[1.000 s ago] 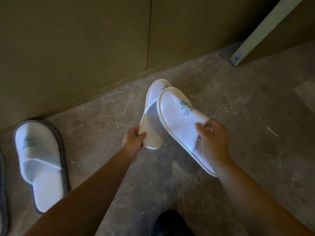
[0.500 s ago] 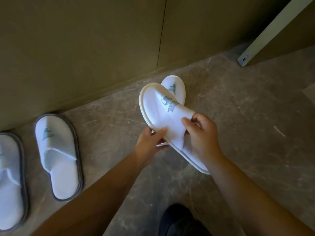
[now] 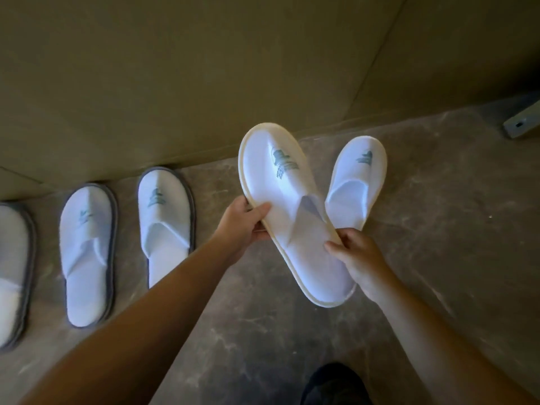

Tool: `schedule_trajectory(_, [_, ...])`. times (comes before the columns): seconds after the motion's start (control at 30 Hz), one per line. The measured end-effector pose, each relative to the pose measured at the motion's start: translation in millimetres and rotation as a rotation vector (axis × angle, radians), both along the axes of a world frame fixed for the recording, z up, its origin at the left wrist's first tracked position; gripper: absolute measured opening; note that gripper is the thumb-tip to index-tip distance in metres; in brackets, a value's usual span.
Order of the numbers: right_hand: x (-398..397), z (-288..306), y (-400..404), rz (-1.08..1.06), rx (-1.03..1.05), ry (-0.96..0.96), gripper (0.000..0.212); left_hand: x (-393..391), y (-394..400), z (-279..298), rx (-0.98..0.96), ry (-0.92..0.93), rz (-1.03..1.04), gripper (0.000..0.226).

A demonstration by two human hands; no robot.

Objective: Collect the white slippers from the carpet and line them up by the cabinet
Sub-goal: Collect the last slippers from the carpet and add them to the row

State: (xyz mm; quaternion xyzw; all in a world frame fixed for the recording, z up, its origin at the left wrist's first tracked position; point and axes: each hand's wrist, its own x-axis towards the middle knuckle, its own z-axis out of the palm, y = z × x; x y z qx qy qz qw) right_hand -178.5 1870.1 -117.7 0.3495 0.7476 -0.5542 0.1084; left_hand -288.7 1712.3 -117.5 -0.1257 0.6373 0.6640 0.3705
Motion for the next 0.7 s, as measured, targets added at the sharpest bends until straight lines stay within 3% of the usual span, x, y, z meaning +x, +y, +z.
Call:
schedule_trajectory(0.07, [-7.6,-7.7,-13.5,-0.007,-0.009,-0.019,0.005,-0.7,-14.6,-4.4,-0.070,-0.003,0.006,0.045])
schedule_trajectory(0.17, [-22.7,-21.6,-29.8,-0.012,0.006,-0.053,0.009,6.3,-47.3,-13.1,-0.354,0.160,-0.101,0.073])
schedule_trajectory(0.2, [-29.2,-26.4,-35.3,0.001,0.016,-0.069,0.005,10.7,-61.0,-15.7,-0.470,0.231,-0.156,0.076])
schedule_trajectory(0.33, [-58.8,-49.1,-59.6,0.022,0.054,-0.149,0.024,27.1,-117.8,-29.9,-0.848,0.396,-0.383,0.078])
schedule_trajectory(0.6, [-61.9,-87.2,-93.9,0.038,0.078,-0.285,0.038,47.7,-177.6,-80.5,-1.065,0.287,-0.548,0.101])
schedule_trajectory(0.7, [-61.5,-87.2,-92.4,0.103,0.233,-0.267,0.049,46.4,-184.2,-94.9,-1.064,0.303,-0.527,0.104])
